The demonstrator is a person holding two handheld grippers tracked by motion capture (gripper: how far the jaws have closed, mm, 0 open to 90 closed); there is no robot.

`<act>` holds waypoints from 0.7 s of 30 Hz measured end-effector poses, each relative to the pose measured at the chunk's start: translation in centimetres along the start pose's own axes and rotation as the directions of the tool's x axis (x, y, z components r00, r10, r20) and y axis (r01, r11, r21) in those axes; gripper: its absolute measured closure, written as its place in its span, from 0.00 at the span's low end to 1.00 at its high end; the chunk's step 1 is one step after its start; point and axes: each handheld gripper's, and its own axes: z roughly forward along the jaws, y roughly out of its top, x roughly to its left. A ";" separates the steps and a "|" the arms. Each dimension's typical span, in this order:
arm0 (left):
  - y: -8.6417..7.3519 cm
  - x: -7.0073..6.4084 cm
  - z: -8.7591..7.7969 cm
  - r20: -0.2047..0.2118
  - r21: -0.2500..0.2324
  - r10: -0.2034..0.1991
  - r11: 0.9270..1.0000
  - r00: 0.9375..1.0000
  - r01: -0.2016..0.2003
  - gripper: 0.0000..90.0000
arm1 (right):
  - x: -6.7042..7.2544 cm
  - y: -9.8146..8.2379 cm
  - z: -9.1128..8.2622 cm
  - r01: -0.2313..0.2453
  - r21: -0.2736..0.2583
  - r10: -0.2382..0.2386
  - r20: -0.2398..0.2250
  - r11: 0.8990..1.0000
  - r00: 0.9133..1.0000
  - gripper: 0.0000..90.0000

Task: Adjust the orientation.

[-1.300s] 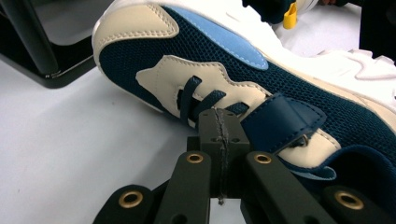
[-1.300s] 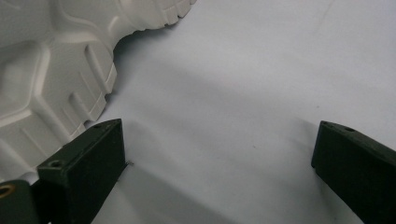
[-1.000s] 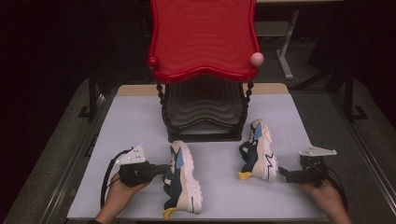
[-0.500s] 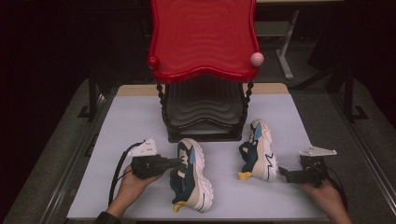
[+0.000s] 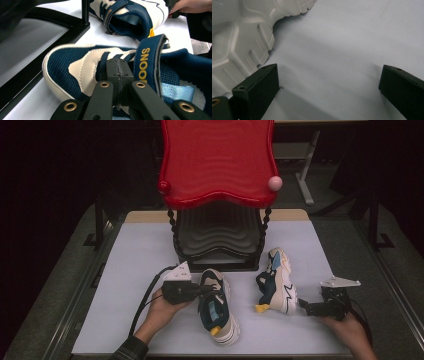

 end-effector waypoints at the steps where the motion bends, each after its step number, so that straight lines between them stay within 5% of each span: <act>1: 0.3 -0.1 0.9 -0.003 0.015 0.007 1.000 1.000 -0.007 1.00 | 0.0 0.0 0.0 0.001 0.000 -0.001 0.000 1.000 1.000 0.02; 7: 0.4 0.2 2.0 0.006 0.025 0.001 1.000 1.000 -0.001 1.00 | 0.0 0.0 0.0 -0.002 0.000 0.002 -0.001 1.000 1.000 0.02; 13: 1.2 -0.4 0.2 0.002 -0.017 -0.017 1.000 1.000 0.017 1.00 | 0.0 0.0 0.0 -0.001 0.000 0.001 -0.001 1.000 1.000 0.02; 20: 1.8 -1.2 -1.3 0.021 -0.063 -0.036 0.997 0.999 0.038 0.83 | 0.0 0.0 0.0 0.000 0.000 0.000 0.000 1.000 1.000 0.02; 21: 1.8 -1.3 -1.4 0.056 -0.069 -0.051 0.996 0.997 0.055 0.77 | 0.0 0.0 0.0 -0.001 0.000 0.001 0.000 1.000 1.000 0.02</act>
